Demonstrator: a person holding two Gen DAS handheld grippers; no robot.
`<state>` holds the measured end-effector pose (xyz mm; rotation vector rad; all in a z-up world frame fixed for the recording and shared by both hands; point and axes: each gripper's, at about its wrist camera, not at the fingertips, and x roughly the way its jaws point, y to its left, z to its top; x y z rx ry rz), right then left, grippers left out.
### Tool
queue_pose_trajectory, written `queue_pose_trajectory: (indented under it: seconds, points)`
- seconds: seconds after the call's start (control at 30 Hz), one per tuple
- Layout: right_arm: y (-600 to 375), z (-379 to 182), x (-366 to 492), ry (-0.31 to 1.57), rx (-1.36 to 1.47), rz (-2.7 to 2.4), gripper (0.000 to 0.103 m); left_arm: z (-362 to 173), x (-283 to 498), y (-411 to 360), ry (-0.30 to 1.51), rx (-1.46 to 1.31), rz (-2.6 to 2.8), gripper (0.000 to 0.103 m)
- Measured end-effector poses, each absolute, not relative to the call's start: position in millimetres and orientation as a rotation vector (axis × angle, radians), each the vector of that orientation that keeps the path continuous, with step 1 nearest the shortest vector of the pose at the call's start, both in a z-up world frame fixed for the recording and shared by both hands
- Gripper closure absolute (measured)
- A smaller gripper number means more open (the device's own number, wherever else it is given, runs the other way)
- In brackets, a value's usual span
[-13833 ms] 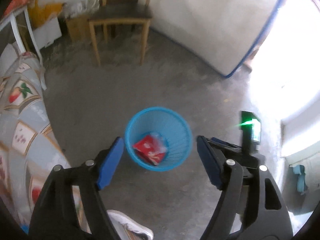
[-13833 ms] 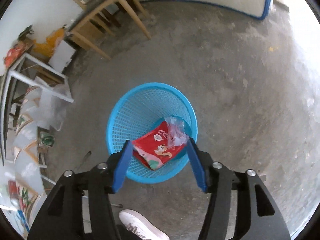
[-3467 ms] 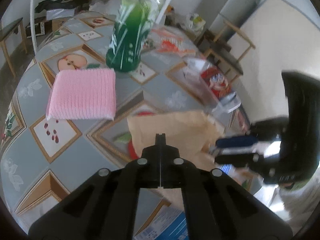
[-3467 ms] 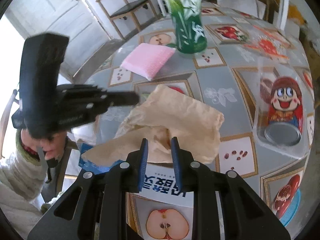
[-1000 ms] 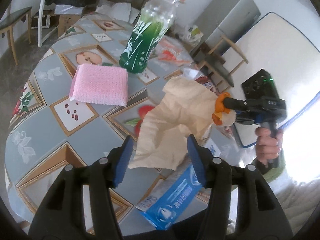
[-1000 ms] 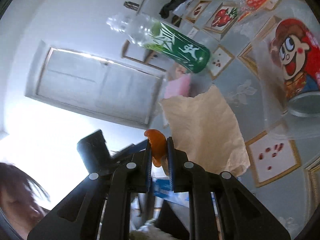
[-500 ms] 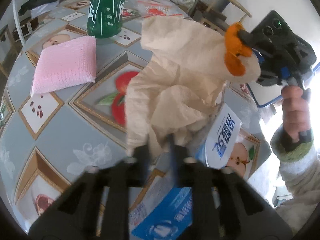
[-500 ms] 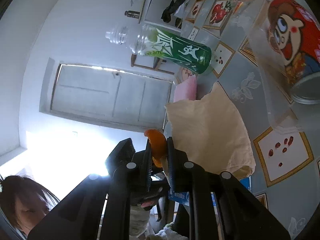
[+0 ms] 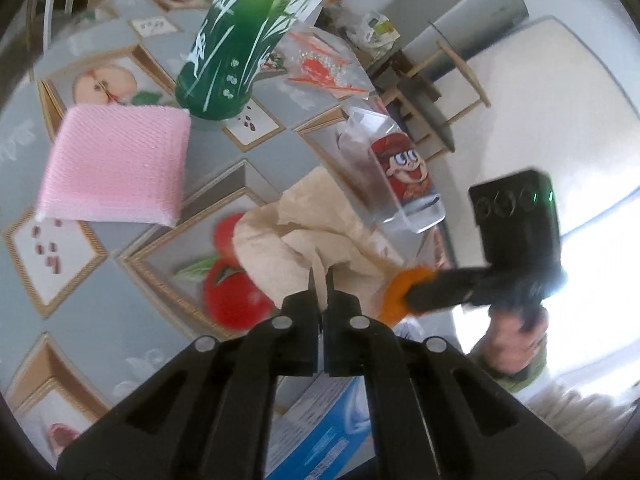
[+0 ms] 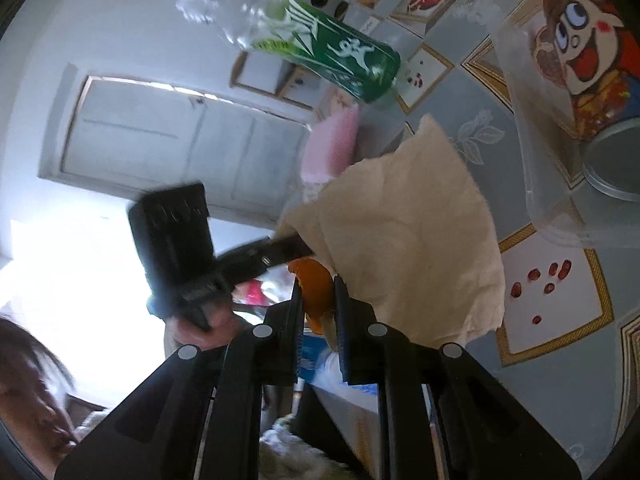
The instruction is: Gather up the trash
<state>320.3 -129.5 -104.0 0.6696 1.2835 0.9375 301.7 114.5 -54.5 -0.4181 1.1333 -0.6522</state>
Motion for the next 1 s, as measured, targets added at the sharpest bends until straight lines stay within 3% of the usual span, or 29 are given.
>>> queue_pose_trajectory:
  seconds: [0.37, 0.77, 1.0]
  points:
    - [-108, -116, 322, 1.323, 0.507, 0.9, 0.089, -73, 338, 88, 1.255, -0.495, -0.679, 0.102]
    - [-93, -115, 315, 1.307, 0.417, 0.894, 0.089, -81, 363, 34, 1.374, -0.155, -0.639, 0.08]
    - [-94, -97, 290, 1.252, 0.399, 0.895, 0.088, -77, 368, 14, 1.371, -0.05, -0.638, 0.079]
